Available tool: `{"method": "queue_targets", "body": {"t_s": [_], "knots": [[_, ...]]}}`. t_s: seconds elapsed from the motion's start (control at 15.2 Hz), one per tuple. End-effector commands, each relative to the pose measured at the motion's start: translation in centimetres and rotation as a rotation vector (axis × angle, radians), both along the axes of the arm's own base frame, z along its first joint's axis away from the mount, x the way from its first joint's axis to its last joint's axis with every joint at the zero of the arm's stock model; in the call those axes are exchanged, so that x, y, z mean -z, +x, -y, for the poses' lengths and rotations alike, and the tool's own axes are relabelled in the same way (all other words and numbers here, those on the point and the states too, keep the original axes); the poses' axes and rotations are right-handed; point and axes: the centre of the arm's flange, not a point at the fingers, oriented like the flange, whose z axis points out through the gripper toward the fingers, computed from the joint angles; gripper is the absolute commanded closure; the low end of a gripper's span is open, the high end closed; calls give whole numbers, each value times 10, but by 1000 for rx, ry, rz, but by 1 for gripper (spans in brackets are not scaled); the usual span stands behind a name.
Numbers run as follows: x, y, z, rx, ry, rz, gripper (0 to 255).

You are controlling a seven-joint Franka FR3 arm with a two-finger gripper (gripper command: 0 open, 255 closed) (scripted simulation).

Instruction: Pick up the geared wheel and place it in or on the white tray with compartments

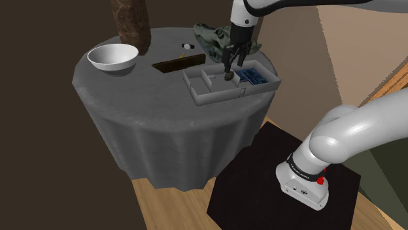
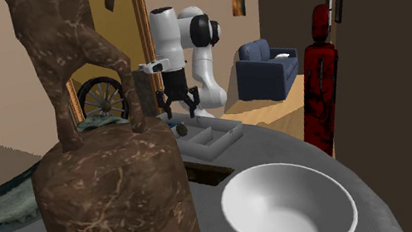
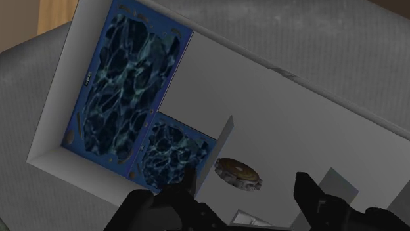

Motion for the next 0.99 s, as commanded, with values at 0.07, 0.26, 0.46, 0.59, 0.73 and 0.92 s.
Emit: {"method": "queue_targets", "body": {"t_s": [0.07, 0.26, 0.46, 0.59, 0.73, 0.92], "knots": [[0, 0, 0, 0, 0, 0, 0], [-13, 0, 0, 0, 0, 0, 0], [-50, 0, 0, 0, 0, 0, 0], [-50, 0, 0, 0, 0, 0, 0], [-50, 0, 0, 0, 0, 0, 0], [-50, 0, 0, 0, 0, 0, 0]]}}
